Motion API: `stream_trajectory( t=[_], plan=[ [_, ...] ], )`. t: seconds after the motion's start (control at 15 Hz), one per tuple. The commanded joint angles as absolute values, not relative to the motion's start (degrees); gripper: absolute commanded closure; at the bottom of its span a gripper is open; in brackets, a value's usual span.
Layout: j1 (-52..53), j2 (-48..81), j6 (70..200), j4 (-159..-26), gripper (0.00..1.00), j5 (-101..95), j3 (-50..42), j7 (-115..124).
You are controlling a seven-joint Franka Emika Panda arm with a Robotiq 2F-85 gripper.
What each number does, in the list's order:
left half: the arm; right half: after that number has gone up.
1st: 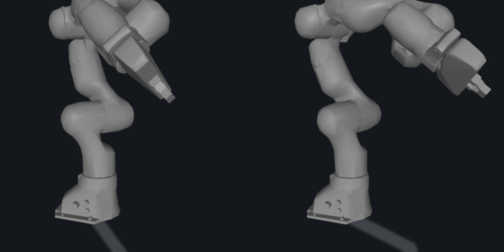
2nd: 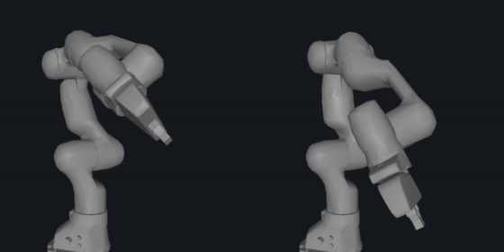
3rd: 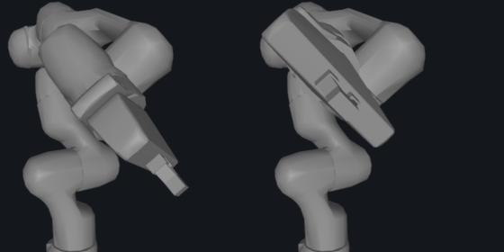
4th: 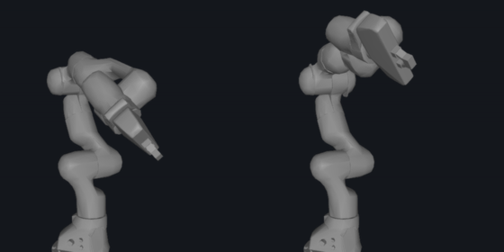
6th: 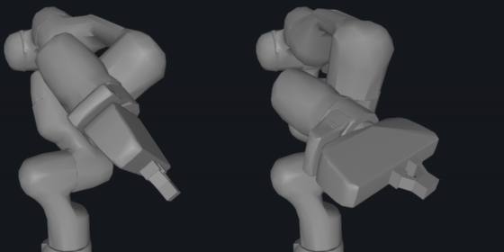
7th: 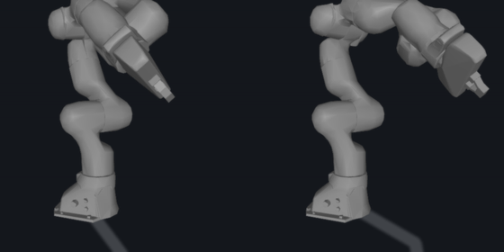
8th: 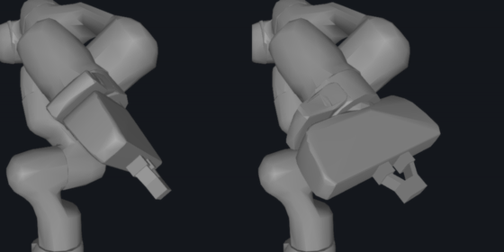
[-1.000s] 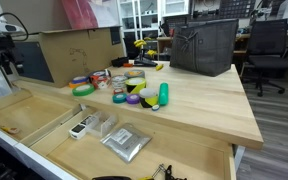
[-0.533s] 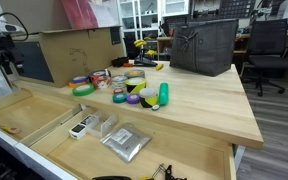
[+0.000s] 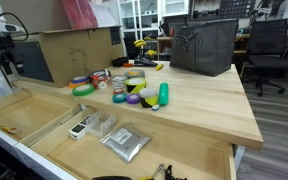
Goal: Remove the black and yellow tool from the open drawer and place it on the counter.
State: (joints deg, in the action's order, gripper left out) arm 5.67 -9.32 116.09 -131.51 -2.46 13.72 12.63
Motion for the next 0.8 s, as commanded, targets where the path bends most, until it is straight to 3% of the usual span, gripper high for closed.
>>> stream_trajectory(
  t=[0.0,0.73],
  plan=[
    [6.6,-10.8,116.9,-132.0,0.00,-1.9,11.7,10.8],
    [2.7,-14.8,124.2,-138.9,0.00,-1.8,2.1,0.2]
  ],
)
